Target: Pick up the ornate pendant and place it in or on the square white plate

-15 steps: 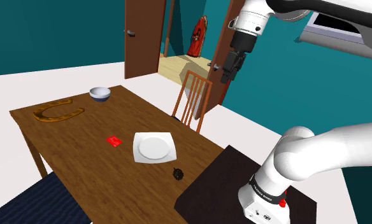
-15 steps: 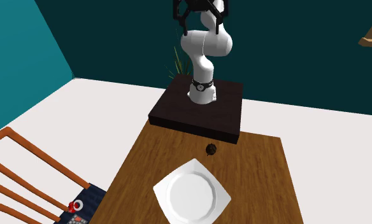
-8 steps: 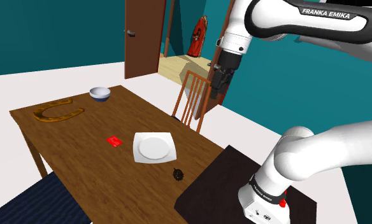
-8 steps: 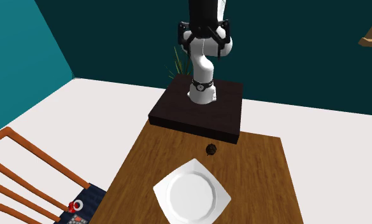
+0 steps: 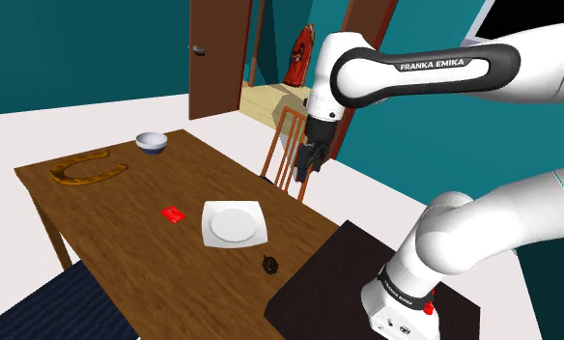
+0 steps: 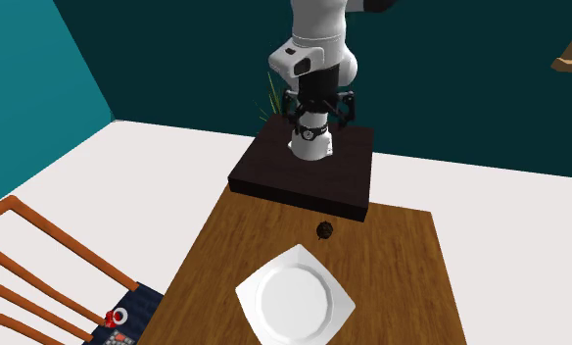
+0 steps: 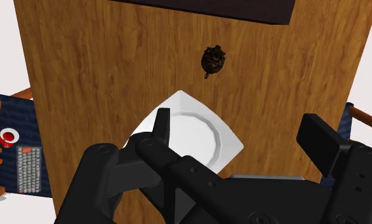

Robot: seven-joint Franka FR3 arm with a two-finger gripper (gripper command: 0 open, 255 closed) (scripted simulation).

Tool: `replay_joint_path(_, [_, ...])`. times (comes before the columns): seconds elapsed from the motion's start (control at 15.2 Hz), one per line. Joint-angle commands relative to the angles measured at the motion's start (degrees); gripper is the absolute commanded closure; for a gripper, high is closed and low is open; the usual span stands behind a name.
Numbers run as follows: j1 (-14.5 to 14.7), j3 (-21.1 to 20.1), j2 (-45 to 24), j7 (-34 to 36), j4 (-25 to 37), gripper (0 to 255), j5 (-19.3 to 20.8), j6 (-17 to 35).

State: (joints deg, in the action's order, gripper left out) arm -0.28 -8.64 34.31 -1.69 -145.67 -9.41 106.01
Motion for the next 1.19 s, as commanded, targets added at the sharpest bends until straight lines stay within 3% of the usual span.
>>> replay_joint_path(0.0, [0.19,-1.13,-2.82,0.75,-2.08,0,-0.42,4.22])
replay_joint_path(0.66, [0.48,-5.93,-21.45,5.2,-6.2,0,-0.41,23.02])
replay_joint_path(1.12, [0.55,-7.6,-38.61,10.54,-4.61,0,3.69,35.5])
